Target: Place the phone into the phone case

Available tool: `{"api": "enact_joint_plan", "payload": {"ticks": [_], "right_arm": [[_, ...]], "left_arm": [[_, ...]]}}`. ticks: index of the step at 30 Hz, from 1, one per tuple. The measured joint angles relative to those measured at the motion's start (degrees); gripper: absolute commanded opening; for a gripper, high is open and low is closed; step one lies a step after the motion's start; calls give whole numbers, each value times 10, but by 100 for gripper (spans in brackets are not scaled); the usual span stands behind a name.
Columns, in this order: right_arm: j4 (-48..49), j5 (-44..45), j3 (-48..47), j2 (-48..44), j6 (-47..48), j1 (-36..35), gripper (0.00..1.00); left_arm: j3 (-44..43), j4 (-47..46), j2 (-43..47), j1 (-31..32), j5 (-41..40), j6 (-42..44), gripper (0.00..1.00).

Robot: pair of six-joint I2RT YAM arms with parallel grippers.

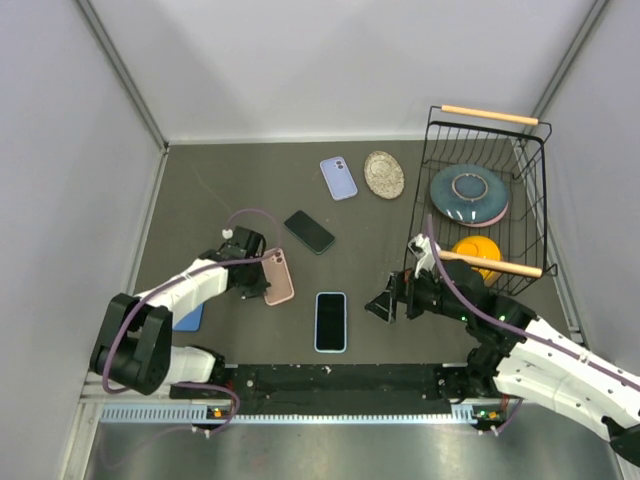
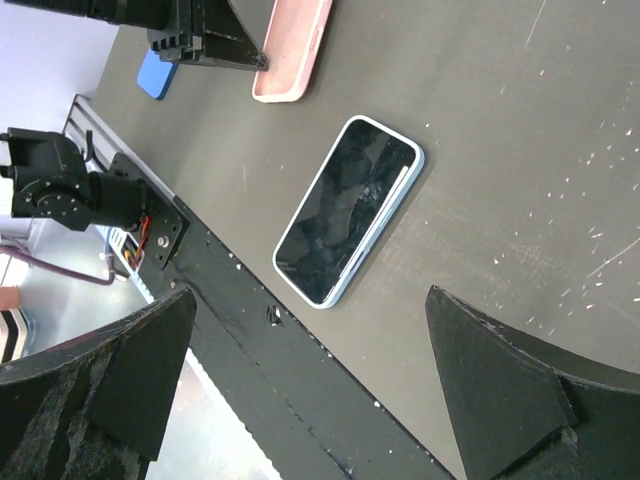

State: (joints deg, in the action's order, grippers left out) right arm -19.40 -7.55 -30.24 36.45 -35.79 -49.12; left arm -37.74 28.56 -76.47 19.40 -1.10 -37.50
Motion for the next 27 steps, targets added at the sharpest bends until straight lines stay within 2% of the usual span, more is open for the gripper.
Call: {"api": "enact_joint_plan", "payload": {"ticks": [4, 7, 8, 9, 11, 14, 15, 20, 27], "right_arm": [[-3, 3, -17, 19, -2, 0, 99], [-4, 8, -36, 33, -2, 0, 98], [-5, 10, -43, 38, -2, 0, 98], [-6, 14, -53, 46, -2, 0, 98], [-7, 19, -73, 63, 3, 0, 98], [-7, 30, -112, 98, 17, 0, 98], [-6, 34, -123, 109, 23, 0, 98], [-8, 56, -202, 200, 62, 0, 99], [-11, 93, -326, 387, 146, 1, 99]], "left_arm": [[7, -11, 7, 32, -32, -6, 0], [7, -11, 8, 42, -45, -10, 21], [8, -12, 9, 43, -46, -11, 40], [10, -14, 10, 44, -43, -14, 49], [16, -14, 19, 48, -32, -17, 65], [18, -3, 65, 54, -17, -19, 81], [18, -3, 86, 54, -12, -18, 83], [14, -3, 176, 54, 3, -11, 83], [19, 3, 275, 54, -33, 23, 81]]}}
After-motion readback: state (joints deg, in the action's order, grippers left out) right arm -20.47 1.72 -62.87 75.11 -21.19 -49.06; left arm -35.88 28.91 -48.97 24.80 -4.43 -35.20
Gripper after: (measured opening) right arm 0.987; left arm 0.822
